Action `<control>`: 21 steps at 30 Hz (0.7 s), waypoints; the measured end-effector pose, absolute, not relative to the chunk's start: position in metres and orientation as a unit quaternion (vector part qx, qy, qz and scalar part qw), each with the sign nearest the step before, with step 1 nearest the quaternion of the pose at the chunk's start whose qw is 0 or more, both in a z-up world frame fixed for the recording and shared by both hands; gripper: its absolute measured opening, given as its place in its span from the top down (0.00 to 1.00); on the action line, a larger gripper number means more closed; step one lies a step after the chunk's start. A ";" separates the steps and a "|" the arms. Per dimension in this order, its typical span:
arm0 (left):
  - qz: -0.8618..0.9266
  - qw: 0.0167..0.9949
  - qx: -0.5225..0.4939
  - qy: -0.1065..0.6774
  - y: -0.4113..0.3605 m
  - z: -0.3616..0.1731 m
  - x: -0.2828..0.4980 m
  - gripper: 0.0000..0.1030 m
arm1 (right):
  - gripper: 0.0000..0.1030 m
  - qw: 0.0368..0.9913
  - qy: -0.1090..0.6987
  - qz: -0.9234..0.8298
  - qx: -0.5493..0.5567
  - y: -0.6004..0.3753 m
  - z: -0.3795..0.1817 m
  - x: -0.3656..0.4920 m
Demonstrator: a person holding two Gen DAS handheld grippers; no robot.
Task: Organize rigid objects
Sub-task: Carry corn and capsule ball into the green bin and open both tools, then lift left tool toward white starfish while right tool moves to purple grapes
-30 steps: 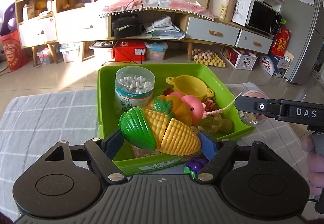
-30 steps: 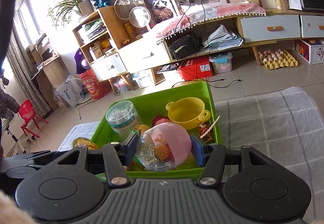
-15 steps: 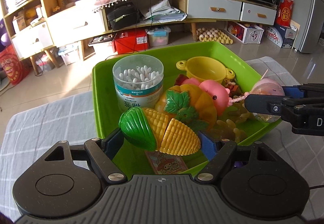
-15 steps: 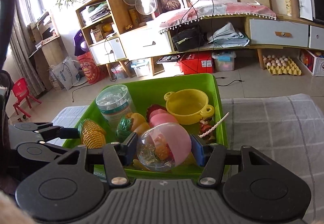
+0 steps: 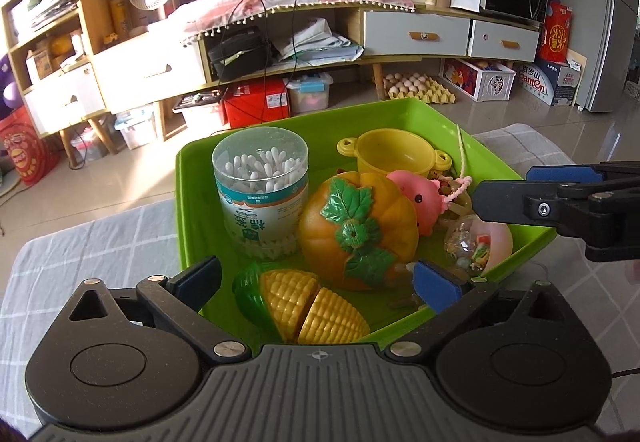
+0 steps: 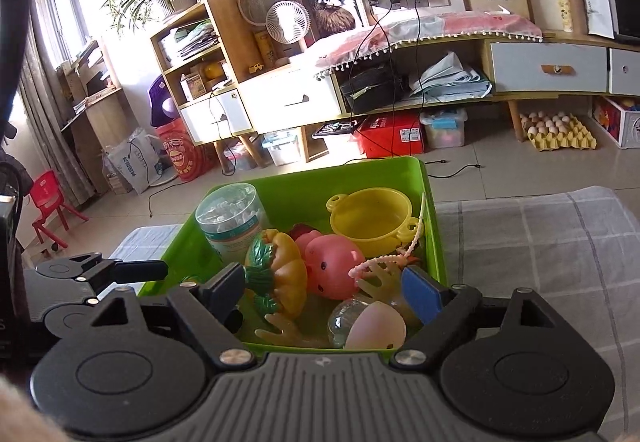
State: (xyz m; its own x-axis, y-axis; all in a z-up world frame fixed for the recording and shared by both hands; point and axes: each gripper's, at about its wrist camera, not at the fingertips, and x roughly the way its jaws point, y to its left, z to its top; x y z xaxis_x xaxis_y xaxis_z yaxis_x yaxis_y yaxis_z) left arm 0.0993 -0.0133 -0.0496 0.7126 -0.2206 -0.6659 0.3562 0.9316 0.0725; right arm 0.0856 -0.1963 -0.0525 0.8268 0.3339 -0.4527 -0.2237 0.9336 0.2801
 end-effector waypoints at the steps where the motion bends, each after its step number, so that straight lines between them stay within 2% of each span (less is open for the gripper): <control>1: -0.156 0.921 0.098 0.343 -0.014 -0.049 0.098 0.05 | 0.41 0.950 0.254 0.147 0.108 -0.196 -0.051 0.085; 13: -0.160 0.926 0.096 0.329 -0.018 -0.037 0.068 0.04 | 0.40 0.952 0.256 0.139 0.098 -0.204 -0.040 0.067; 21: -0.181 0.919 0.088 0.340 -0.015 -0.046 0.031 0.04 | 0.34 0.951 0.264 0.133 0.092 -0.223 -0.042 0.048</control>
